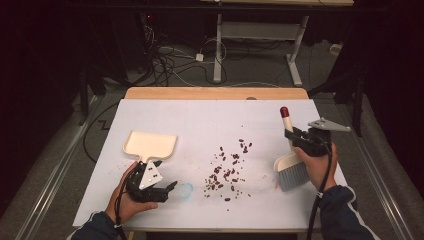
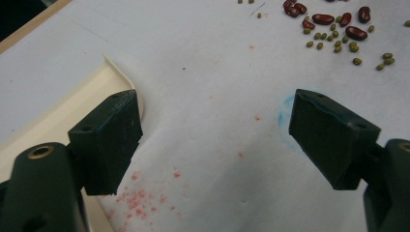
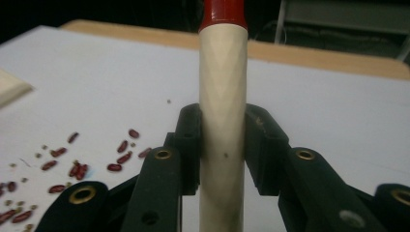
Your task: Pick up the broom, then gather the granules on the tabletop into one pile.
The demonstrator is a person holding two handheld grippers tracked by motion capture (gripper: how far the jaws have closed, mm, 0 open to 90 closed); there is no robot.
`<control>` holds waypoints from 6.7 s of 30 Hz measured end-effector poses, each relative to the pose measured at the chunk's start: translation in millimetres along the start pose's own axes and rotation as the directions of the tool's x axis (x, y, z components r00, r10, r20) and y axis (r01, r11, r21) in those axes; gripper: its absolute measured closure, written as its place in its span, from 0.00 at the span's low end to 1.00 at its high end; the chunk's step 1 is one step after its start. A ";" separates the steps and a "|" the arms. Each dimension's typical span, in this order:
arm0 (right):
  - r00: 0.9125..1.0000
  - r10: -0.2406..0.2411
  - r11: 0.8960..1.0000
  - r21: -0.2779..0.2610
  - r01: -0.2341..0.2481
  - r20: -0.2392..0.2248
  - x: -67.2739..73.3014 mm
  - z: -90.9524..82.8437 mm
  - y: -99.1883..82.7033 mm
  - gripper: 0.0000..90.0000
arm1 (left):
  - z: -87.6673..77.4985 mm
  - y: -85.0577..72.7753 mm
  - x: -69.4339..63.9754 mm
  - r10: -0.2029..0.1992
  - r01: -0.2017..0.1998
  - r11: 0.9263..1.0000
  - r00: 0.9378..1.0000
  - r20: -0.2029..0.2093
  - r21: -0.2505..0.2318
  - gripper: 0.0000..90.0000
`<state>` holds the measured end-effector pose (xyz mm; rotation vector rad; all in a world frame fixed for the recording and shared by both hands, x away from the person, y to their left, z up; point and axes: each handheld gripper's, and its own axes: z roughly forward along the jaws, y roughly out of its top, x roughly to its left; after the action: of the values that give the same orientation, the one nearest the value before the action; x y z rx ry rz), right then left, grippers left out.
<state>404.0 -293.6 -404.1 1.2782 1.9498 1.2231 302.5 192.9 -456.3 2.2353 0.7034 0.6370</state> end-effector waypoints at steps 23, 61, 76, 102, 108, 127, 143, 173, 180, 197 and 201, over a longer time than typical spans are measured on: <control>0.991 -0.063 0.925 -0.381 0.015 -0.114 27.9 -66.4 5.6 0.78 | -0.5 13.5 -4.9 -0.010 0.012 0.998 0.999 0.030 -0.062 0.21; 0.927 -0.319 0.879 -0.426 0.213 -0.196 156.3 -64.2 3.5 0.76 | 54.8 123.2 -69.1 0.048 0.057 0.958 0.935 0.353 -0.281 0.73; 0.653 -0.498 0.852 -0.182 0.491 -0.570 128.2 -43.7 2.8 0.46 | 26.2 107.8 -51.9 0.193 -0.080 0.963 0.869 0.456 -0.255 0.73; 0.662 -0.459 0.854 -0.089 0.512 -0.593 123.7 -17.8 -12.7 0.74 | 15.6 83.3 -21.8 0.112 -0.076 0.976 0.979 0.168 -0.203 0.22; 0.736 -0.413 0.892 -0.078 0.445 -0.536 110.1 -19.8 -5.0 0.74 | -4.1 51.0 1.7 0.017 -0.006 0.981 0.999 0.051 -0.194 0.22; 0.931 -0.270 0.963 -0.057 0.265 -0.246 54.1 -16.7 6.5 0.74 | -16.0 -3.9 14.2 -0.052 0.048 0.995 0.998 -0.042 -0.089 0.22; 0.966 -0.256 0.965 0.065 0.254 0.038 14.6 9.0 -0.8 0.75 | -7.3 -4.9 13.3 -0.060 0.059 0.997 0.998 -0.026 -0.040 0.22; 0.849 -0.527 0.833 0.218 0.509 0.032 85.1 122.5 19.4 0.74 | -4.7 -5.5 12.2 -0.047 0.047 0.998 0.999 0.000 -0.031 0.22; 0.802 -0.581 0.789 0.143 0.597 -0.141 103.6 98.1 5.6 0.74 | -6.7 -2.4 8.0 -0.020 0.020 0.999 1.000 0.001 -0.040 0.22; 0.761 -0.596 0.777 0.059 0.627 -0.255 131.0 48.4 -17.2 0.74 | -2.2 -1.6 6.0 0.003 -0.003 1.000 1.000 0.020 -0.013 0.22; 0.763 -0.582 0.786 0.045 0.616 -0.283 132.7 43.3 -16.1 0.74 | -2.5 -1.7 5.8 0.007 -0.006 1.000 1.000 0.023 -0.012 0.22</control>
<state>373.4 -159.1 -430.4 0.4617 2.3998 0.9561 304.8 198.8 -454.7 2.2317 0.6793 0.6156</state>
